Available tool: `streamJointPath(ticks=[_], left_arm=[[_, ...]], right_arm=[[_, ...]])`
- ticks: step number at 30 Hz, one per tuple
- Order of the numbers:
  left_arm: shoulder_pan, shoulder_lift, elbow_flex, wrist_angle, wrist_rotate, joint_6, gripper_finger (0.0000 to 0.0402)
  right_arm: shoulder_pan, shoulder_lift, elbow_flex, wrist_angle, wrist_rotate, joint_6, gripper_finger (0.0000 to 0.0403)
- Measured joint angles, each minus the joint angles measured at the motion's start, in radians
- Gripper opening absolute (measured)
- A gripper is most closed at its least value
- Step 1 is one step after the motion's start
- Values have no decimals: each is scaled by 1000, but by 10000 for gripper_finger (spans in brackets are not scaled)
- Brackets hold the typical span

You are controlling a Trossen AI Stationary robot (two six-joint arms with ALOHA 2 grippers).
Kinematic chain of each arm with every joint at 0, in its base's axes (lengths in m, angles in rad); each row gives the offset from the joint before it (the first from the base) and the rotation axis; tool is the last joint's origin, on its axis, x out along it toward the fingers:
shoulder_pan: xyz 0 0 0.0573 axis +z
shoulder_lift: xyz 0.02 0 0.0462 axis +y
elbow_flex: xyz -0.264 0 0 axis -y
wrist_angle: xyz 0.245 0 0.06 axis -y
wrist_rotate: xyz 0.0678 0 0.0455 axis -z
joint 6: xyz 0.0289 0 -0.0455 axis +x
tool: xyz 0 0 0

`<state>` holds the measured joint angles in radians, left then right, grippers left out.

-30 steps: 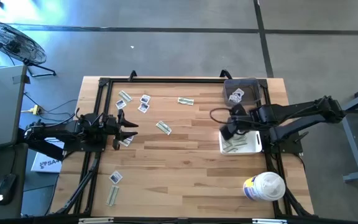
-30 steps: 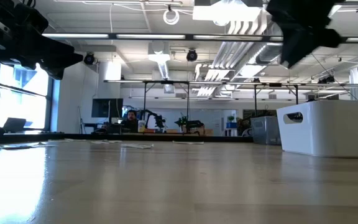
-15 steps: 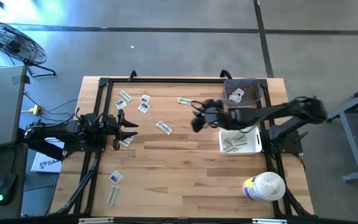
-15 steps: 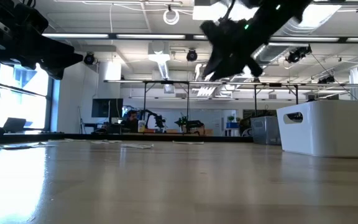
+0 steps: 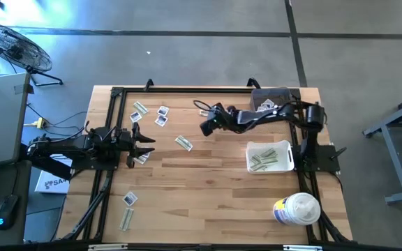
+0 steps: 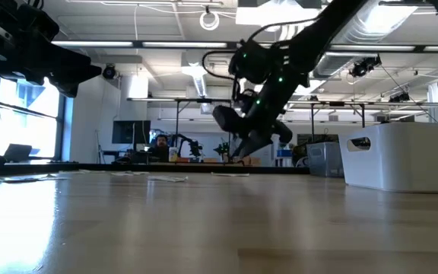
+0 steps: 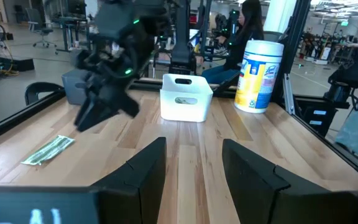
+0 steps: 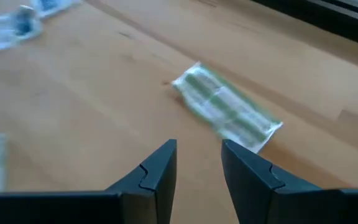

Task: Pick & Place First Aid Supplies
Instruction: Put the bandage into the white bin

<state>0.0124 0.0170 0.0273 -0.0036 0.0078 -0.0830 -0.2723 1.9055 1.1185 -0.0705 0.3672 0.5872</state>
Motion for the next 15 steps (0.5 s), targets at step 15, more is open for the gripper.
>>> streamJointPath(ticks=[15], left_arm=[[0, 0, 0, 0, 0, 0, 156]], right_arm=[[-136, 121, 52, -17, -110, -79, 121]])
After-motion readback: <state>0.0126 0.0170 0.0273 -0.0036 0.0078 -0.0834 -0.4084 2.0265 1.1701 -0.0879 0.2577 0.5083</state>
